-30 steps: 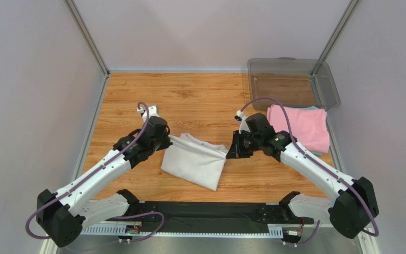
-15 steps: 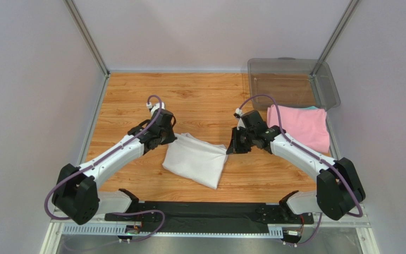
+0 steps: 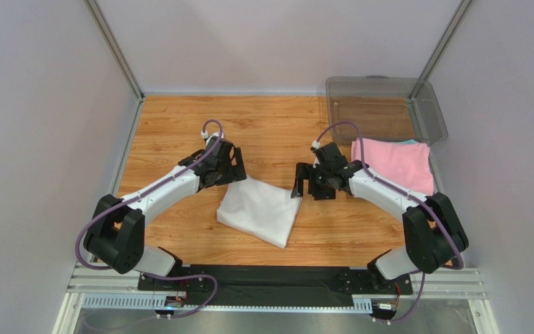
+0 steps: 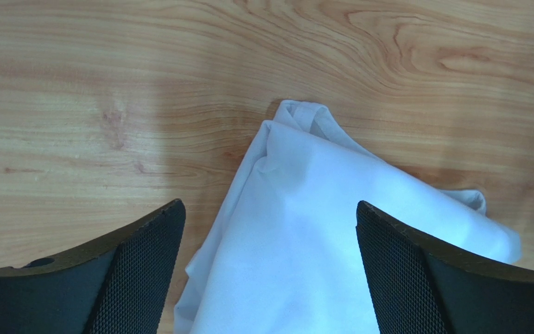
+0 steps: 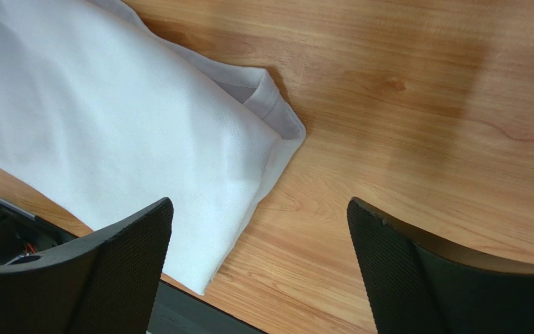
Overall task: Fold and stack the t-shirts
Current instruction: Fold the tshirt
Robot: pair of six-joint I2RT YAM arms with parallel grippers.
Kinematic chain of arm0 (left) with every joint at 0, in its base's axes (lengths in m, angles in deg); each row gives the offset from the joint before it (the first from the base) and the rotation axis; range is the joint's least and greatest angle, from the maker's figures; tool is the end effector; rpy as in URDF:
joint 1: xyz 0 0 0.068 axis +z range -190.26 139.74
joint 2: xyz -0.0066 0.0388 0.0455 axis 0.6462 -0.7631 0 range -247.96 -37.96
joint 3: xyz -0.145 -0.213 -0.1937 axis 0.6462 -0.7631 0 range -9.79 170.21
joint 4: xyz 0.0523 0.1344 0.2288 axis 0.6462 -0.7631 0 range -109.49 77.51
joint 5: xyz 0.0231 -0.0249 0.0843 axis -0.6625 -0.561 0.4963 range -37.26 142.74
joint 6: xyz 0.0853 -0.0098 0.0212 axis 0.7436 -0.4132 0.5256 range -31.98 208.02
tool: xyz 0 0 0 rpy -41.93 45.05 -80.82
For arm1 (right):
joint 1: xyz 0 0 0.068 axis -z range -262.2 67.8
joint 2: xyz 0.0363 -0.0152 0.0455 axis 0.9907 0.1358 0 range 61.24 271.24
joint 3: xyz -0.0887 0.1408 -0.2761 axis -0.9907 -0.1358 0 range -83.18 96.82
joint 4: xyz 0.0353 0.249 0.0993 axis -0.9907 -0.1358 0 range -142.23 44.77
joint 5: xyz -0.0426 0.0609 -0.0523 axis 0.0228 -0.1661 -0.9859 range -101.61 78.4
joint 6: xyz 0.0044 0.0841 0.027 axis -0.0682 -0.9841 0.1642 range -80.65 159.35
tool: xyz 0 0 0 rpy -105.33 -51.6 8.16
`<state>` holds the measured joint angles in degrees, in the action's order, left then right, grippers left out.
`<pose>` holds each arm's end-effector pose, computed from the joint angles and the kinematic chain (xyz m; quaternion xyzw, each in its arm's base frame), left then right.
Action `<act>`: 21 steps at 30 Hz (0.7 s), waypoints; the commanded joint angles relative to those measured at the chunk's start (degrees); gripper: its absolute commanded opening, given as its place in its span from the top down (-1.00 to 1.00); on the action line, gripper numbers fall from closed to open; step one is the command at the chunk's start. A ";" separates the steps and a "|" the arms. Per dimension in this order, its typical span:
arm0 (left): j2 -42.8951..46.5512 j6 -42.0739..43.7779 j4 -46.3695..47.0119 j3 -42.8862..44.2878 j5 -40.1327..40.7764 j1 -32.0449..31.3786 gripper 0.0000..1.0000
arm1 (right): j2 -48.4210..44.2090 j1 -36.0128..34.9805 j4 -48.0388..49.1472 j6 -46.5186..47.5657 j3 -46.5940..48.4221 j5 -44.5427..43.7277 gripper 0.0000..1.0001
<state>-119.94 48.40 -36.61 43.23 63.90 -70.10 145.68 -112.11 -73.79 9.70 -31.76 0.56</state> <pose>0.2839 -0.1455 0.2338 -0.1111 0.9380 -0.1037 0.3116 0.2582 0.1676 0.2059 -0.0282 0.9639 0.2104 0.1608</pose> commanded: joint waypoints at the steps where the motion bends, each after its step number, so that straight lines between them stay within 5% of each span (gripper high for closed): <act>1: 4.01 1.21 1.71 2.45 -2.63 0.23 -0.99 | -4.89 0.12 0.43 -0.67 2.55 -2.50 -1.00; 10: 15.52 -2.04 7.32 -7.30 -15.72 -1.97 -0.99 | -13.96 -4.27 14.13 -6.73 -6.50 13.04 -1.00; 21: 16.76 -5.56 15.41 -20.30 -21.44 -2.85 -0.99 | 1.33 -6.65 22.40 -6.48 -3.43 11.13 -1.00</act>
<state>-103.11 44.38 -25.99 25.33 45.60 -73.01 144.85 -118.82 -55.45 3.10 -37.79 12.69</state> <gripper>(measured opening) 0.993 0.998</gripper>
